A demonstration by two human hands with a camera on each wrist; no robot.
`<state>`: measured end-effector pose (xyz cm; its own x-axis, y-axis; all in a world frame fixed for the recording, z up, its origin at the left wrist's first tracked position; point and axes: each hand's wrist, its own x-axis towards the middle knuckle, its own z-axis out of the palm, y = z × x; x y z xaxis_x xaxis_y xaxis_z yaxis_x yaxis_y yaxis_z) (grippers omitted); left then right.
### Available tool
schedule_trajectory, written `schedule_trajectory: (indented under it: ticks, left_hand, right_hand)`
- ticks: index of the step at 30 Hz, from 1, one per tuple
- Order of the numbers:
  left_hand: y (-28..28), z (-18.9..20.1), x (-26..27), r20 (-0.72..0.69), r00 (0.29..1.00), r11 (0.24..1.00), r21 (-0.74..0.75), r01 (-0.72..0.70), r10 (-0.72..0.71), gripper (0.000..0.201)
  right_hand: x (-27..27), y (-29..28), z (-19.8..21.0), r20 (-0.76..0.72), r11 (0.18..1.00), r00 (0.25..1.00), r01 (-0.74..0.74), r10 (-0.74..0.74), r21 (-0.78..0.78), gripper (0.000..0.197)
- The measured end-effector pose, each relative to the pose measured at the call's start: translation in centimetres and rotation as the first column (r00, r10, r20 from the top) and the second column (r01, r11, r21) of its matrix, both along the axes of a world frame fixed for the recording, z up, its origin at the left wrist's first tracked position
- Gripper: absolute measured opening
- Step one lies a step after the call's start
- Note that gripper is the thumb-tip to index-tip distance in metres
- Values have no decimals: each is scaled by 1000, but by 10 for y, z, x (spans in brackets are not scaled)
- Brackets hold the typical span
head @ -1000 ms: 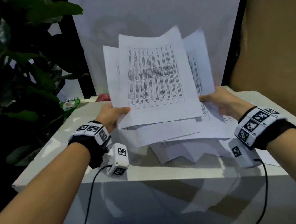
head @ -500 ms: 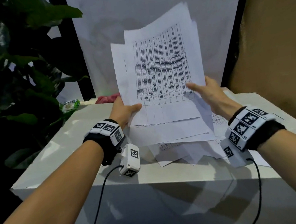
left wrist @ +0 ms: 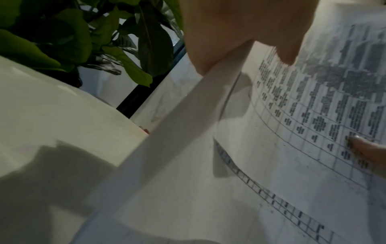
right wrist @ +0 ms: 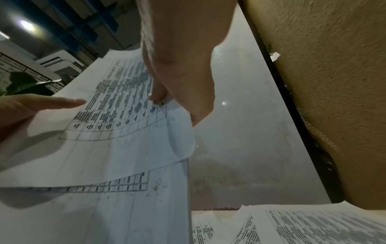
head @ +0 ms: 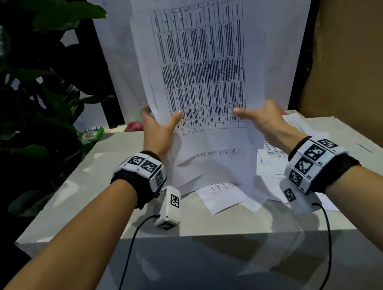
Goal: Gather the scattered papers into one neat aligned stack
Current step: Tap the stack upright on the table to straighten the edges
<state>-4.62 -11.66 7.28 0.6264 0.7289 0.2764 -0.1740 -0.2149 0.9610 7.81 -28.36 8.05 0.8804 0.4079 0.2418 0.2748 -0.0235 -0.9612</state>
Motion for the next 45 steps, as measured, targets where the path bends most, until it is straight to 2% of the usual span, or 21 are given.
schedule_trajectory:
  ticks: [1, 5, 8, 10, 13, 14, 16, 18, 19, 22, 25, 28, 30, 33, 34, 37, 38, 41, 42, 44, 45]
  left_hand:
    - [1, 0, -1, 10, 1000, 1000, -13, 4, -4, 75]
    - [6, 6, -4, 121, 992, 992, -119, 47, -32, 69]
    - [23, 4, -2, 166, 982, 979, -163, 122, -95, 100]
    - [50, -18, 14, 148, 977, 973, -150, 173, -151, 115]
    - [26, -4, -3, -5, 994, 991, -77, 107, -108, 141]
    - [19, 0, -7, -57, 992, 993, -33, 110, -111, 137]
    - [12, 5, -8, -73, 992, 991, 75, 113, -107, 99]
    - [9, 11, -9, -36, 998, 984, 165, 66, -61, 50]
    - [9, 14, -8, -14, 999, 985, 166, 42, -40, 39]
    - [-2, 26, -9, 72, 996, 992, 118, 52, -61, 15]
    - [-8, 31, -13, 124, 984, 991, 64, 117, -124, 11]
    - [-4, 26, -15, 131, 976, 984, -10, 178, -176, 32]
    - [-2, 21, -12, 68, 988, 986, -83, 147, -142, 54]
    - [2, 26, -9, 9, 993, 993, 15, 118, -119, 64]
    - [4, 32, -10, -2, 995, 995, 35, 97, -97, 70]
    - [11, 43, -13, 77, 985, 987, 49, 152, -156, 107]
    - [15, 40, -11, 95, 983, 988, 21, 156, -157, 110]
    - [14, 36, -14, 112, 974, 980, -18, 200, -197, 88]
    - [15, 32, -14, 95, 977, 981, -12, 196, -194, 91]
    - [23, 19, -10, 41, 982, 982, -40, 187, -185, 125]
    - [27, 11, -7, 2, 980, 979, -37, 199, -199, 135]
  right_hand:
    - [-1, 1, 0, -9, 1000, 1000, -6, 6, 8, 17]
    - [-5, -1, 5, -23, 994, 996, -89, 90, 58, 45]
    - [-2, -2, 4, -26, 984, 986, -159, 162, 86, 77]
    - [2, -3, 0, -10, 977, 982, -189, 191, 98, 84]
    - [-3, -4, -3, -15, 977, 978, -209, 210, 45, 88]
    - [-4, -3, -5, -16, 981, 981, -194, 194, 21, 80]
    - [-7, -2, -3, 9, 991, 991, -130, 130, -16, 53]
    - [-6, 2, 1, 72, 997, 995, -70, 72, -30, 27]
    - [-9, 5, 7, 109, 998, 993, -50, 53, -27, 18]
    - [-13, 13, 21, 129, 998, 991, -51, 44, 46, 14]
    - [-18, 16, 24, 95, 990, 988, -125, 119, 67, 11]
    - [-14, 15, 13, 35, 991, 992, -122, 120, 57, 41]
    - [-14, 13, 9, 27, 993, 994, -109, 108, 38, 39]
    - [-17, 12, 16, 64, 996, 995, -74, 71, 45, 19]
    - [-15, 12, 21, 69, 995, 996, -62, 57, 79, 29]
    - [-11, 12, 30, 47, 992, 997, -65, 60, 106, 34]
    - [-9, 11, 31, 22, 992, 996, -85, 84, 95, 33]
    - [-13, 8, 24, -18, 988, 991, -133, 134, 73, 40]
    - [-16, 8, 20, -38, 988, 989, -142, 144, 59, 35]
    - [-16, 7, 8, -82, 990, 987, -142, 141, -8, 59]
    - [-18, 6, 4, -90, 985, 984, -159, 153, -62, 63]
